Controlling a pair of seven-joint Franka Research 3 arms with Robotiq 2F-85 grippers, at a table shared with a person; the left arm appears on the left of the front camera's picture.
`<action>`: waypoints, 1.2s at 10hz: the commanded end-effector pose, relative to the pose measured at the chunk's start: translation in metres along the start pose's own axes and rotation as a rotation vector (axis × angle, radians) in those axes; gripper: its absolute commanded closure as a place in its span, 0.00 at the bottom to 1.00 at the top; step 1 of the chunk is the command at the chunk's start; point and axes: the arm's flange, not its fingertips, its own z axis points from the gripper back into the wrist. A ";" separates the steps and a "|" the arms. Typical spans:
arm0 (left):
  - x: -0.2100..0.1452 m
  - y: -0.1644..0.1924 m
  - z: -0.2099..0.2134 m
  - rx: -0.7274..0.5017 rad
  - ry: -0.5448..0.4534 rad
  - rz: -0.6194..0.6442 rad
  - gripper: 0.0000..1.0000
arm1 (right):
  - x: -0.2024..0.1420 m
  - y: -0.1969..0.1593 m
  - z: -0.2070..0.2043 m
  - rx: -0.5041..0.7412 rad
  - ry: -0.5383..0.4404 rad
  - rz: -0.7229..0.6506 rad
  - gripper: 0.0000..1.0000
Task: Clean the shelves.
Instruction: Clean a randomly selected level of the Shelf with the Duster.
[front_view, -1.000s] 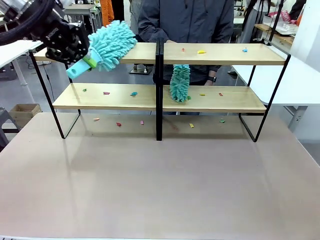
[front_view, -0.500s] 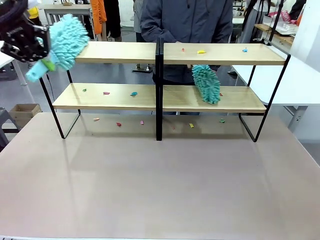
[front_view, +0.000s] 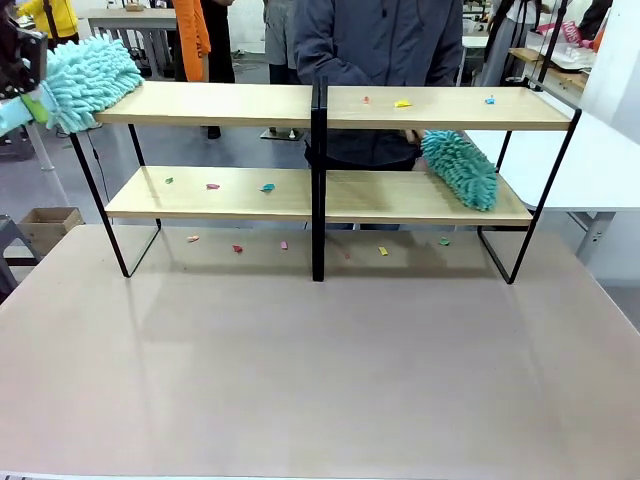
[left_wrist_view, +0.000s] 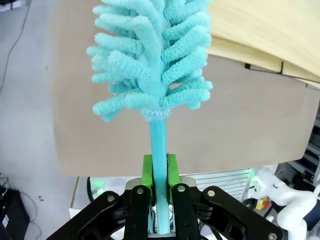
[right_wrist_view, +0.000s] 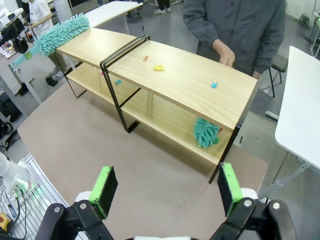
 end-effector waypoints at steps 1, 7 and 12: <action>0.005 0.020 0.043 0.046 -0.172 0.037 0.87 | 0.001 0.001 0.000 0.007 -0.008 0.001 0.00; -0.012 0.066 0.086 -0.097 -0.226 0.055 0.87 | 0.001 0.001 0.000 0.007 -0.008 0.001 0.00; -0.069 0.098 0.127 -0.462 -0.229 -0.127 0.87 | 0.001 0.001 0.000 0.007 -0.008 0.001 0.00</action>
